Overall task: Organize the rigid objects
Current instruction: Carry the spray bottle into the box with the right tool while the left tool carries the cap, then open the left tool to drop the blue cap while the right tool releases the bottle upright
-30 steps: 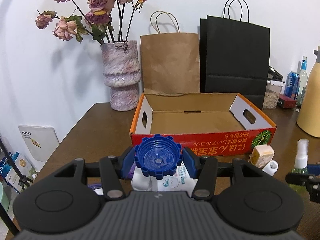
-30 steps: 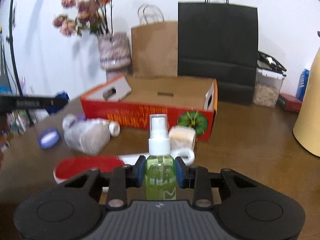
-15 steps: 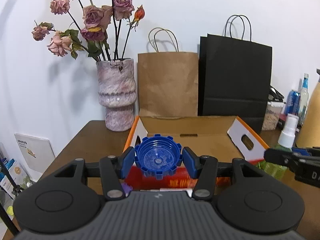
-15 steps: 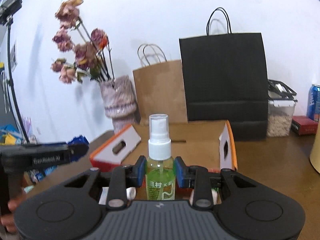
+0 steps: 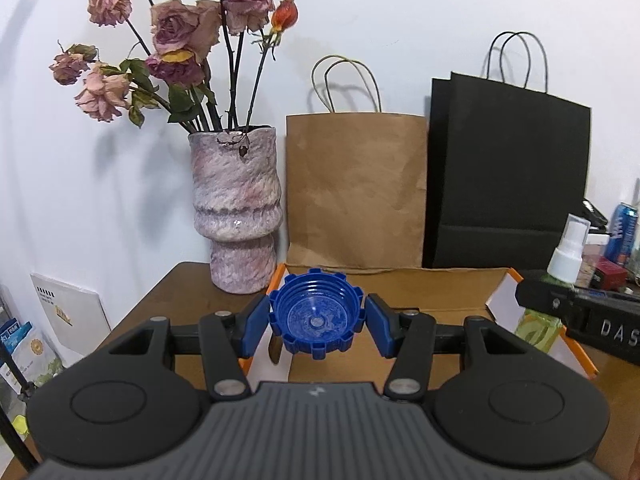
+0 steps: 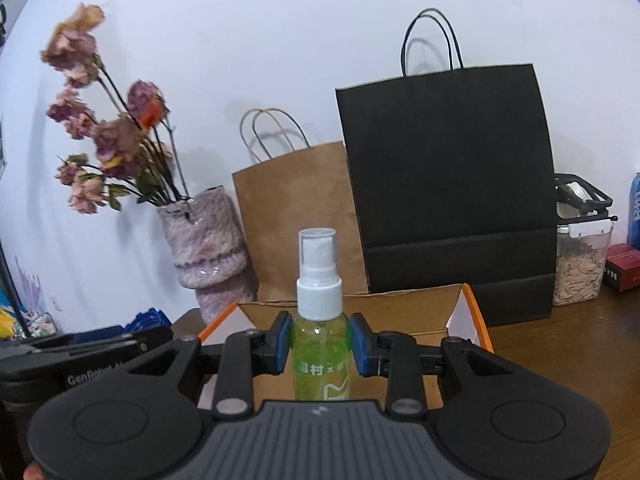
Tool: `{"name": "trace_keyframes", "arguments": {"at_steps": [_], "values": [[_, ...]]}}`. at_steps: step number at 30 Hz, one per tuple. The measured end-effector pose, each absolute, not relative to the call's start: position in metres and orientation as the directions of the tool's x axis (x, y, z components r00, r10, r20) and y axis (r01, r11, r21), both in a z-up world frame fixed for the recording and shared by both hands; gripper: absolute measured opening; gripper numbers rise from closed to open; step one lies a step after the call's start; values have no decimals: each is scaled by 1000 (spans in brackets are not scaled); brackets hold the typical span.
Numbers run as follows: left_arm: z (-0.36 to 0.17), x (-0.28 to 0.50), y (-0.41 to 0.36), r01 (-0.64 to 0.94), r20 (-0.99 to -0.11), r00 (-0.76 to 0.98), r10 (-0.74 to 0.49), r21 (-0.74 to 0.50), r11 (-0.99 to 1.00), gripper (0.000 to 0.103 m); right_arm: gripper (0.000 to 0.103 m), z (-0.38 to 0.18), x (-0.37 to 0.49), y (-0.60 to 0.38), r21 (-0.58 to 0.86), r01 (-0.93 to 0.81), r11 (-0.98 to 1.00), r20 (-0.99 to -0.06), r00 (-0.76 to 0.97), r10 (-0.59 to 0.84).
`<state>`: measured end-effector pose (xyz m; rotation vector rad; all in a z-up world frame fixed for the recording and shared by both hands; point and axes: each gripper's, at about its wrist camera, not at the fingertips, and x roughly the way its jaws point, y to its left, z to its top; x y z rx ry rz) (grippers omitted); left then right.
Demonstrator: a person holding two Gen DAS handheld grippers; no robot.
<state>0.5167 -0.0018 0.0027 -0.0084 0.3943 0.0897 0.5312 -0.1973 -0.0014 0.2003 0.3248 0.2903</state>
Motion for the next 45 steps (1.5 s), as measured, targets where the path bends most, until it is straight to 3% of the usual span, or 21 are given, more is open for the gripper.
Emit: {"name": "trace_keyframes", "arguments": {"at_steps": [11,14,15,16,17,18,45], "values": [[-21,565,-10,-89,-433,894,110,69,994,54,30,-22,583,-195,215,-221,951,-380,879,290],[-26,570,-10,-92,-442,889,116,77,993,58,32,-29,592,-194,207,-212,955,-426,859,283],[-27,570,-9,-88,-442,890,113,75,993,70,46,-31,593,-194,200,-204,958,-434,858,274],[-27,569,-8,-89,-439,892,113,74,993,90,59,-32,594,-195,192,-195,962,-440,859,262],[-28,568,-7,-103,-429,894,126,77,992,101,86,-32,592,-196,185,-186,965,-437,864,251],[-27,566,-6,-113,-413,900,137,81,990,103,100,-32,590,-197,176,-181,968,-424,873,240],[3,496,2,-100,-299,947,119,80,992,103,103,-8,510,-192,38,-152,988,-303,940,157]]}}
